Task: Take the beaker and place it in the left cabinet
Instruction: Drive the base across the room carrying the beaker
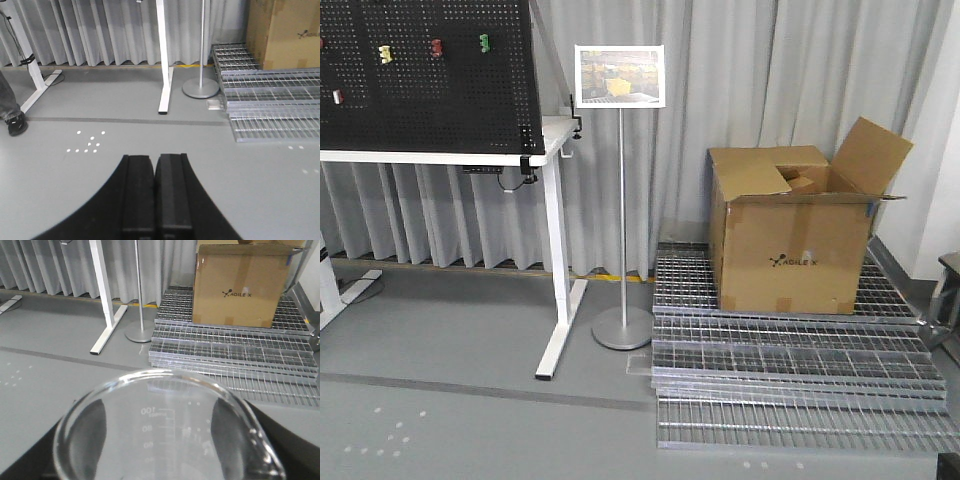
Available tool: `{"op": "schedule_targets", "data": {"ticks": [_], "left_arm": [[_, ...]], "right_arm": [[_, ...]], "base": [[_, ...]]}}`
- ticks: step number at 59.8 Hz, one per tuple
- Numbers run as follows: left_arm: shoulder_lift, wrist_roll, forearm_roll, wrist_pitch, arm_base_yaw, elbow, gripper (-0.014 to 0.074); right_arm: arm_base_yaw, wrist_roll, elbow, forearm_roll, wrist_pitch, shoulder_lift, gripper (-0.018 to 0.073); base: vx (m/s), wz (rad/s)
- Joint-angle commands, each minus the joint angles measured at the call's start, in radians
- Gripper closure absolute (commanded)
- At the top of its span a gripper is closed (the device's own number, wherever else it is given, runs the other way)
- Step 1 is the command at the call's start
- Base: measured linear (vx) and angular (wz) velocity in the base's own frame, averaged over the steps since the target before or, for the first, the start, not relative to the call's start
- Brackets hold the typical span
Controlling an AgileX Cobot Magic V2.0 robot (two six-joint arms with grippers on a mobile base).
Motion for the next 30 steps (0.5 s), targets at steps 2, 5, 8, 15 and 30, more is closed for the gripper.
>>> {"op": "schedule_targets", "data": {"ticks": [2,5,8,15,30], "left_arm": [[-0.01,-0.004,0.003,-0.075,-0.005,-0.015,0.0593],[-0.01,-0.004,0.003,-0.075,-0.005,-0.015,0.0593],[-0.01,-0.004,0.003,-0.075,-0.005,-0.015,0.0593],[-0.01,-0.004,0.003,-0.075,-0.005,-0.015,0.0593],[-0.01,-0.004,0.003,-0.075,-0.005,-0.015,0.0593]], "right_arm": [[-0.004,-0.008,-0.029,-0.03,-0.067,0.002,0.056],[-0.004,-0.008,-0.029,-0.03,-0.067,0.002,0.056],[-0.004,-0.008,-0.029,-0.03,-0.067,0.002,0.056],[-0.004,-0.008,-0.029,-0.03,-0.067,0.002,0.056],[-0.004,-0.008,-0.029,-0.03,-0.067,0.002,0.056]], "base": [[0.49,0.03],[0.49,0.03],[0.49,0.03],[0.49,0.01],[0.49,-0.1]]}}
